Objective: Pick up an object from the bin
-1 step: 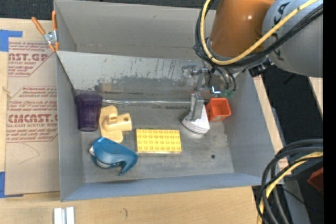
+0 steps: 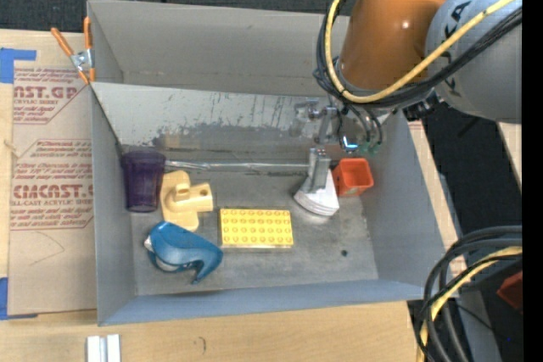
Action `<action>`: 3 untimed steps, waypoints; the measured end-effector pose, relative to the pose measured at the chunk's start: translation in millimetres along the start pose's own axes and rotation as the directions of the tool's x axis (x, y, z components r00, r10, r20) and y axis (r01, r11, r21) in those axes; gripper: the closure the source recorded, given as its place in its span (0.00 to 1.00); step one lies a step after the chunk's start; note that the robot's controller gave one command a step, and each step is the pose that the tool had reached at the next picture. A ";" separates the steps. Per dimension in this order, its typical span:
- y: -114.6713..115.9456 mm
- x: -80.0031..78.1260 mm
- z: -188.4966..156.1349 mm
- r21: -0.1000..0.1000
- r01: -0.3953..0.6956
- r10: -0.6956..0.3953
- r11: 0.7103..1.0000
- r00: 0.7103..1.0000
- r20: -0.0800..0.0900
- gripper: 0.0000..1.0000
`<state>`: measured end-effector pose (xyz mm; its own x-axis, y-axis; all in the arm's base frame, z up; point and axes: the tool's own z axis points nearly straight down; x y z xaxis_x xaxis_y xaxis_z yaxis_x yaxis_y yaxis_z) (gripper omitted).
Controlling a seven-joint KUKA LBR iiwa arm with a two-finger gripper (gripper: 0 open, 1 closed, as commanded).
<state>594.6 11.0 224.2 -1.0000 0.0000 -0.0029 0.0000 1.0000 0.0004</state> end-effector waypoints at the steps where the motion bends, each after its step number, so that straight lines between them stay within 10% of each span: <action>1: 17.1 8.4 46.4 0.001 0.031 -0.031 1.000 0.999 0.005 0.00; 2: 60.3 38.0 93.6 -0.001 0.226 -0.226 0.974 0.974 0.001 1.00; 3: 60.3 37.9 93.6 -0.001 0.226 -0.226 0.974 0.974 0.002 0.00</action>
Offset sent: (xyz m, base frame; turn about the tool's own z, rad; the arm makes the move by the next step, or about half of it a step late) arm -0.0378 0.0593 -0.0932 -0.2279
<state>557.0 71.3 130.6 -0.9740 -0.2263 -0.0044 -0.2263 0.9741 0.0010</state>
